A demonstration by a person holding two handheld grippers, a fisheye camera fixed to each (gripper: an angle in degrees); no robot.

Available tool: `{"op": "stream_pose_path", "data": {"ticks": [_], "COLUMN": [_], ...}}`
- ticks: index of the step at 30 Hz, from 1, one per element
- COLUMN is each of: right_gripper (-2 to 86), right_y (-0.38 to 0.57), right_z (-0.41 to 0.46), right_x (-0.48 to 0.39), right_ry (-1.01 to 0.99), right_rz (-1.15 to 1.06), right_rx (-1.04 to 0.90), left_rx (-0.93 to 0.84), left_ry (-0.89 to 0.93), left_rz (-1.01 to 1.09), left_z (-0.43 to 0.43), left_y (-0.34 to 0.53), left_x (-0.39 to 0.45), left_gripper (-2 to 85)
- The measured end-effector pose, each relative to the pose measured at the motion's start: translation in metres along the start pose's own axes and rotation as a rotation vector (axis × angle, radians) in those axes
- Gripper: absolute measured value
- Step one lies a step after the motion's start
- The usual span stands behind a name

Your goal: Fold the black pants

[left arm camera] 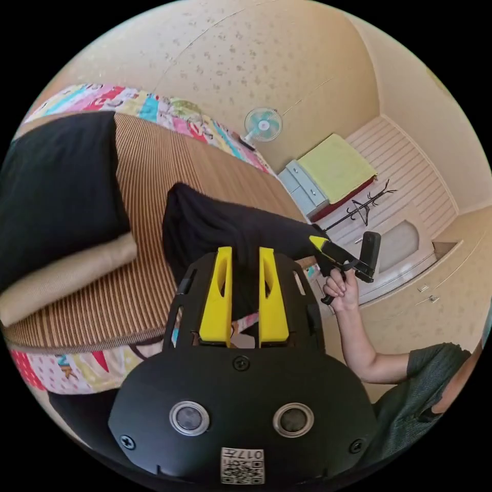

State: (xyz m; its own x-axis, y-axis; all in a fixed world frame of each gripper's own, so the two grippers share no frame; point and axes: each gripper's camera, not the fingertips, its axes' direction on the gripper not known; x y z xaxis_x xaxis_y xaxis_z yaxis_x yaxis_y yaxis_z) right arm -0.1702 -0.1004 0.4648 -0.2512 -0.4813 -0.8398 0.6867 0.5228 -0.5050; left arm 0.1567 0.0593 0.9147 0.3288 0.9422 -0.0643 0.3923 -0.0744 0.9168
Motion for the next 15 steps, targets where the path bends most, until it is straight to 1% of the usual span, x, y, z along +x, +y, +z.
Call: {"op": "stream_pose_path", "data": {"ticks": [1, 2, 3, 5, 8, 9, 10, 12, 13, 14, 15], "right_gripper": [3.7, 4.8, 5.4, 5.8, 8.9, 10.6, 11.4, 14.3, 15.2, 17.1, 19.0], "right_y": [0.020, 0.060, 0.096, 0.138, 0.170, 0.173, 0.173, 0.169, 0.167, 0.165, 0.164], "right_z": [0.007, 0.017, 0.021, 0.013, 0.004, 0.006, 0.008, 0.023, 0.027, 0.038, 0.049], "right_x": [0.007, 0.017, 0.025, 0.036, 0.054, 0.060, 0.061, 0.066, 0.067, 0.068, 0.069], "right_ry": [-0.021, -0.028, -0.029, -0.089, -0.222, -0.248, -0.254, -0.239, -0.244, -0.276, -0.317], "right_rz": [0.028, 0.093, 0.149, 0.233, 0.325, 0.334, 0.328, 0.329, 0.333, 0.338, 0.351], "right_rx": [-0.019, -0.059, -0.065, -0.020, 0.013, -0.003, -0.015, -0.064, -0.070, -0.080, -0.080], "left_rx": [-0.042, -0.045, -0.032, 0.058, 0.114, 0.110, 0.093, 0.052, -0.025, -0.180, -0.253], "left_ry": [-0.015, -0.031, -0.034, -0.002, -0.034, -0.041, -0.062, -0.104, -0.116, -0.114, -0.100], "left_rz": [-0.038, -0.067, -0.078, -0.083, -0.042, -0.020, 0.001, -0.048, -0.118, -0.226, -0.274], "left_z": [0.009, 0.011, 0.008, -0.011, -0.028, -0.028, -0.024, -0.012, 0.004, 0.028, 0.040], "left_y": [0.032, 0.061, 0.073, 0.098, 0.076, 0.067, 0.047, 0.018, 0.001, -0.011, -0.014], "left_x": [-0.013, -0.023, -0.026, -0.032, -0.028, -0.026, -0.027, -0.038, -0.051, -0.068, -0.075], "left_gripper": [8.5, 8.2, 8.1, 13.2, 21.3, 21.8, 22.8, 23.7, 23.7, 23.4, 23.0]}}
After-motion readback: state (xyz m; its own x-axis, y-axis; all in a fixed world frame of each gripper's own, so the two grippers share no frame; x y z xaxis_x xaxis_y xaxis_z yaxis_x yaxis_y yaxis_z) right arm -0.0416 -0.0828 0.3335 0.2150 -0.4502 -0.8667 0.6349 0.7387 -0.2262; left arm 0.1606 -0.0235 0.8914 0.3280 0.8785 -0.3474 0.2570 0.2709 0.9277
